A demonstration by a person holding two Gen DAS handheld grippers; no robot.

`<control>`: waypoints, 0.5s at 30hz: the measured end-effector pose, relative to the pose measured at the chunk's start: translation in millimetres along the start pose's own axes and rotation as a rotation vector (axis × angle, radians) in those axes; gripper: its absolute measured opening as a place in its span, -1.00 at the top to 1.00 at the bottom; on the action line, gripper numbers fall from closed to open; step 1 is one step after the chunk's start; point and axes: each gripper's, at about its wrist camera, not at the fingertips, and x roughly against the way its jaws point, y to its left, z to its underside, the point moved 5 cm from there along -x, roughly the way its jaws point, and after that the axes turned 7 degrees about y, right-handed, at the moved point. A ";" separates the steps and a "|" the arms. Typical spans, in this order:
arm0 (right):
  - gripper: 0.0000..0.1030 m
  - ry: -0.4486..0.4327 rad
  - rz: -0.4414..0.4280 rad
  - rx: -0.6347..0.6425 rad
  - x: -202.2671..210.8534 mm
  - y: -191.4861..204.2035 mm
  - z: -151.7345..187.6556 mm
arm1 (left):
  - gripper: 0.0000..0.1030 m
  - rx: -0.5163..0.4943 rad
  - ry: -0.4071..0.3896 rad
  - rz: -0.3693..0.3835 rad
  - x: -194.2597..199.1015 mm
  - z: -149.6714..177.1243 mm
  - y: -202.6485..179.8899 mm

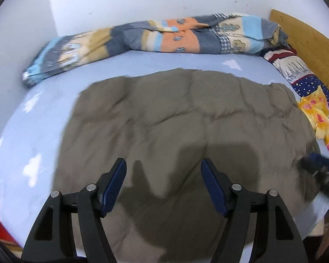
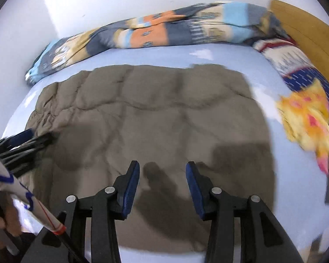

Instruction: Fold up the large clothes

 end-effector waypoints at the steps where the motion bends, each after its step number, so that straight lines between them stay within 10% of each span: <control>1: 0.07 -0.006 0.028 -0.025 7.3 -13.6 12.1 | -0.37 0.014 -0.002 -0.005 5.6 9.7 7.9; 15: 0.02 0.167 0.071 -0.179 -28.3 -74.7 76.8 | -0.37 0.182 0.085 -0.077 -26.7 90.1 78.1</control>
